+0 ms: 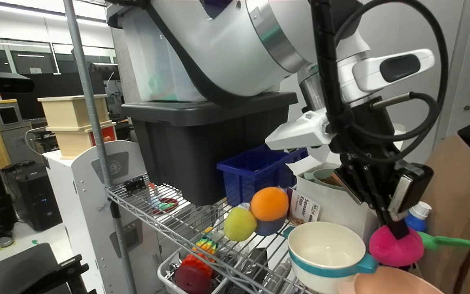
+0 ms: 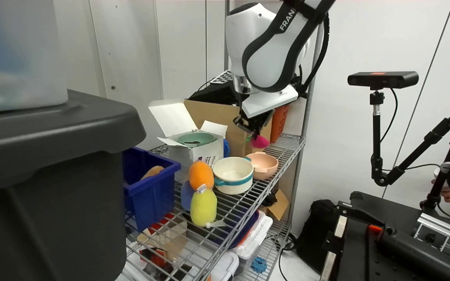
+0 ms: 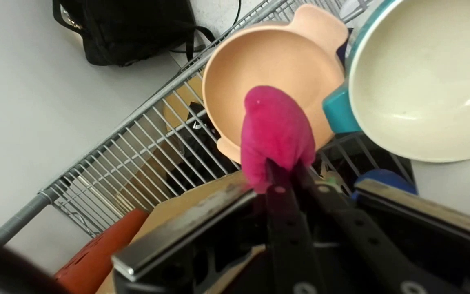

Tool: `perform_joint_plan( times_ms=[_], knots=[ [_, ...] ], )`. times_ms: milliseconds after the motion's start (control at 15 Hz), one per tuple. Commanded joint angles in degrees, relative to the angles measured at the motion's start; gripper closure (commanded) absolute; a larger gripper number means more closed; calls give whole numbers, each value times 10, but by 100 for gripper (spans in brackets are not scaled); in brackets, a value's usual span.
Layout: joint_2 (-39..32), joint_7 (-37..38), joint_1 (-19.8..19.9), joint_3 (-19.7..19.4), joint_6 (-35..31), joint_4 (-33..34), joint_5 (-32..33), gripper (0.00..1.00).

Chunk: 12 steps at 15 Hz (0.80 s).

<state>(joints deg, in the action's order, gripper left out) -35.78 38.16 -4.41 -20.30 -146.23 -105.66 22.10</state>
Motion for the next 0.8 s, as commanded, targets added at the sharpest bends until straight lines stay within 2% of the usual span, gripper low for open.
perform_joint_plan(
  times_ms=[0, 133, 200, 267, 733],
  knots=[
    [-16, 1, -1, -10, -16, 3, 2, 99],
    [-31, 4, -3, -15, -14, 16, 3, 99],
    [-38, 9, -6, -18, -17, 20, 4, 69],
    [-42, 9, -6, -19, -17, 24, 1, 68],
    [-29, 5, -14, -19, -12, 31, -3, 19]
  ],
)
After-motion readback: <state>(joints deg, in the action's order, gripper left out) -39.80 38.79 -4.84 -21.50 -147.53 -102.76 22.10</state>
